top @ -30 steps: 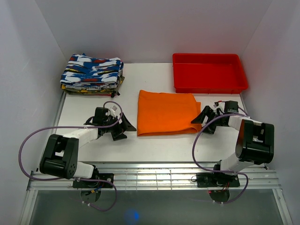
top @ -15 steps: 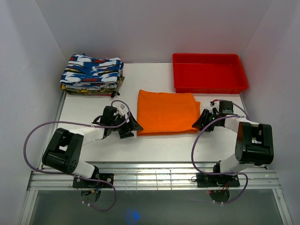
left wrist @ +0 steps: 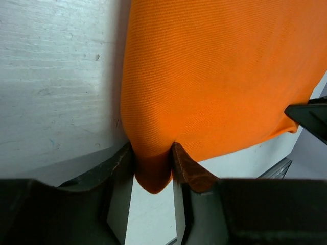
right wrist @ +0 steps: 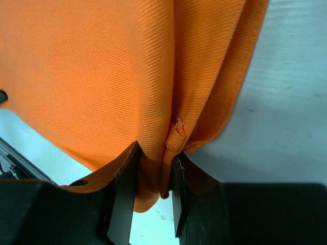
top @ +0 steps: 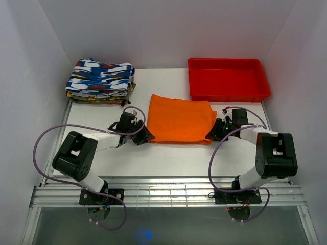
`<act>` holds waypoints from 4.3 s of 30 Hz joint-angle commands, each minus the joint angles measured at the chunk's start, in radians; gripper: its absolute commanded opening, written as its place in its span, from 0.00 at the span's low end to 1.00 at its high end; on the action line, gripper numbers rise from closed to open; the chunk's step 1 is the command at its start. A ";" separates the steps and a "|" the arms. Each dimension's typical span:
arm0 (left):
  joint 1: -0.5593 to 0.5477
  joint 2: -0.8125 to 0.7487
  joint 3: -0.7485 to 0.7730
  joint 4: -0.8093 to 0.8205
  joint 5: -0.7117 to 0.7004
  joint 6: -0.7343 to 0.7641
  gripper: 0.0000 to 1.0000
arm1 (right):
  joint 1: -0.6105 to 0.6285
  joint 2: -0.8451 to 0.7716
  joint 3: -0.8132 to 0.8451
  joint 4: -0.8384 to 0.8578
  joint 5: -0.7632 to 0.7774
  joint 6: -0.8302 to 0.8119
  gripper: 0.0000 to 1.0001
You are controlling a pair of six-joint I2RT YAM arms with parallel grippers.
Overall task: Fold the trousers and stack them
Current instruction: Neatly place the folded trousers to the corner
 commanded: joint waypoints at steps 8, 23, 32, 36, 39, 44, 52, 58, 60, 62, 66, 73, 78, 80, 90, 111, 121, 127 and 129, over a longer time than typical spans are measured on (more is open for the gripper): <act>-0.013 -0.014 0.042 -0.259 -0.231 0.138 0.00 | 0.142 0.044 0.070 -0.070 0.138 -0.001 0.08; -0.028 -0.165 0.329 -0.454 -0.415 0.754 0.00 | 0.370 -0.146 0.296 -0.159 0.372 -0.119 0.08; -0.079 -0.223 0.421 -0.409 -0.418 0.856 0.00 | 0.436 -0.155 0.414 -0.149 0.415 -0.185 0.08; -0.091 -0.237 0.473 -0.381 -0.421 0.903 0.00 | 0.462 -0.180 0.443 -0.130 0.428 -0.213 0.08; -0.107 -0.244 0.508 -0.356 -0.426 0.940 0.00 | 0.479 -0.192 0.465 -0.119 0.428 -0.227 0.08; -0.110 -0.252 0.554 -0.315 -0.435 0.986 0.00 | 0.508 -0.203 0.507 -0.093 0.434 -0.248 0.08; -0.110 -0.263 0.583 -0.215 -0.466 1.054 0.00 | 0.521 -0.183 0.601 -0.027 0.465 -0.291 0.08; -0.101 -0.263 0.628 -0.089 -0.524 1.123 0.00 | 0.533 -0.137 0.699 0.054 0.488 -0.383 0.08; -0.066 -0.251 0.654 -0.057 -0.532 1.109 0.00 | 0.534 -0.122 0.727 0.088 0.494 -0.412 0.08; -0.030 -0.229 0.723 -0.075 -0.512 1.084 0.00 | 0.538 -0.094 0.768 0.108 0.497 -0.429 0.08; 0.100 -0.172 0.835 -0.080 -0.475 1.038 0.00 | 0.544 -0.028 0.846 0.178 0.500 -0.468 0.08; 0.264 -0.111 0.933 0.003 -0.438 1.003 0.00 | 0.579 0.200 1.079 0.293 0.506 -0.507 0.08; 0.420 -0.069 0.975 0.050 -0.401 0.930 0.00 | 0.617 0.401 1.329 0.329 0.538 -0.546 0.08; 0.488 -0.060 0.970 0.093 -0.377 0.911 0.00 | 0.636 0.516 1.470 0.330 0.538 -0.561 0.08; 0.807 0.009 0.875 0.296 -0.237 0.785 0.00 | 0.763 0.831 1.704 0.535 0.543 -0.667 0.08; 0.935 0.437 0.763 0.429 -0.087 0.793 0.00 | 0.812 1.132 1.712 0.714 0.600 -0.788 0.08; 0.935 0.400 0.915 0.480 -0.082 0.686 0.00 | 0.786 1.061 1.756 0.775 0.584 -0.834 0.08; 0.935 0.431 1.025 0.506 -0.074 0.618 0.00 | 0.769 1.059 1.782 0.835 0.567 -0.894 0.08; 0.935 0.452 1.042 0.515 -0.076 0.603 0.00 | 0.766 1.064 1.785 0.848 0.566 -0.903 0.08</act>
